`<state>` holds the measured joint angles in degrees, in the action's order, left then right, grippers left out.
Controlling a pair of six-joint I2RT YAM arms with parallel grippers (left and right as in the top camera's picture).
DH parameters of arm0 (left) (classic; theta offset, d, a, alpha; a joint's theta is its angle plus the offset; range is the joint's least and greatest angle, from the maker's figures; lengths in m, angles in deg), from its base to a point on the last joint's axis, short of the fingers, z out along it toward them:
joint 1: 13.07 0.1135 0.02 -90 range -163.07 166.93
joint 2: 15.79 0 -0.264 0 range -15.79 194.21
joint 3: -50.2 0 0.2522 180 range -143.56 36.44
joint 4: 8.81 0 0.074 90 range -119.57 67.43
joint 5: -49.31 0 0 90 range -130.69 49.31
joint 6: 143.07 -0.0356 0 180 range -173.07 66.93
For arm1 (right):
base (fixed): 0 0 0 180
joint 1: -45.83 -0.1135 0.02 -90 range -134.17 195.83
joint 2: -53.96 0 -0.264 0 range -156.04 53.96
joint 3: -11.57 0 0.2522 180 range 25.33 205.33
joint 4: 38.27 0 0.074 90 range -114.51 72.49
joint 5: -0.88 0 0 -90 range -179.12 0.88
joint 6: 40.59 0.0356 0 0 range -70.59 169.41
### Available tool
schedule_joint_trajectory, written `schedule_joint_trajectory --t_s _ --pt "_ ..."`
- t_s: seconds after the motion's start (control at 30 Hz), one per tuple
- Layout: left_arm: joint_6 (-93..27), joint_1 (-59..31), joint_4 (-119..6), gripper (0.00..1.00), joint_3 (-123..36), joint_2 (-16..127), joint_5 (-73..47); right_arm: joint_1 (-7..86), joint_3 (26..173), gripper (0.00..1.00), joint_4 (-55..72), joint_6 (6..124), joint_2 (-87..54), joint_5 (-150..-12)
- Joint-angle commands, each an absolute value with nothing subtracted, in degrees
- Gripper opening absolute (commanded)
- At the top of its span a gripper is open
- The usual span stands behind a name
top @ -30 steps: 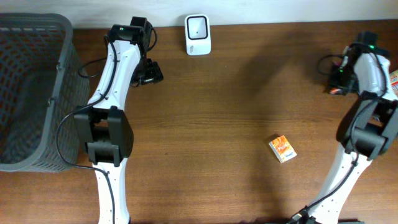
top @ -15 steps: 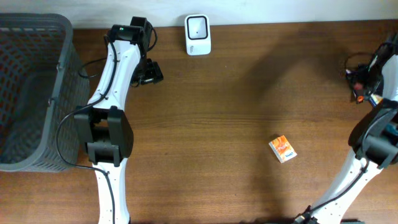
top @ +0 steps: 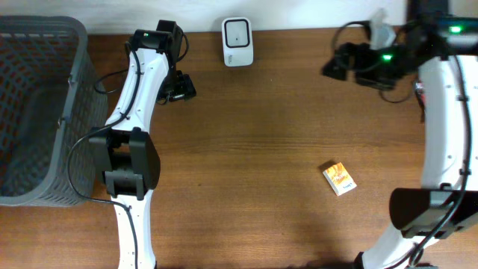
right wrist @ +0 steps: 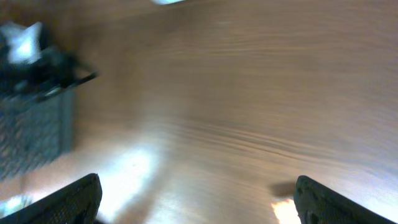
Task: Scan the item barcode
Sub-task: 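Swing the right gripper back toward the centre of the table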
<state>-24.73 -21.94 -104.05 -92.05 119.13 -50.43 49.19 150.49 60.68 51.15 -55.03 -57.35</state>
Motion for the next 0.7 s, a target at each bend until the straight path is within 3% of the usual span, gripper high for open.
schedule_joint_trajectory --t_s 0.0,0.1,0.27,0.4,0.57,0.67 --pt "-24.21 -21.96 -104.09 0.99 -92.92 119.54 -51.04 43.09 150.91 0.98 56.09 51.59 -53.33 -41.57" --pt "-24.21 -21.96 -104.09 0.99 -92.92 119.54 -51.04 37.02 150.91 0.98 43.06 55.87 -53.35 -29.33" --pt "-24.21 -21.96 -104.09 0.99 -92.92 119.54 -51.04 32.95 150.91 0.98 25.8 78.3 -53.78 -34.14" --pt "-24.21 -21.96 -104.09 0.99 -92.92 119.54 -51.04 29.34 150.91 0.99 20.84 81.88 -54.16 -35.89" --pt "-24.21 -21.96 -104.09 0.99 -92.92 119.54 -51.04 22.46 150.91 0.98 15.37 87.83 -55.84 -49.68" --pt "-24.21 -21.87 -104.09 0.99 -92.92 119.54 -51.04 20.43 150.84 0.98 18.93 87.63 -56.1 -56.7"
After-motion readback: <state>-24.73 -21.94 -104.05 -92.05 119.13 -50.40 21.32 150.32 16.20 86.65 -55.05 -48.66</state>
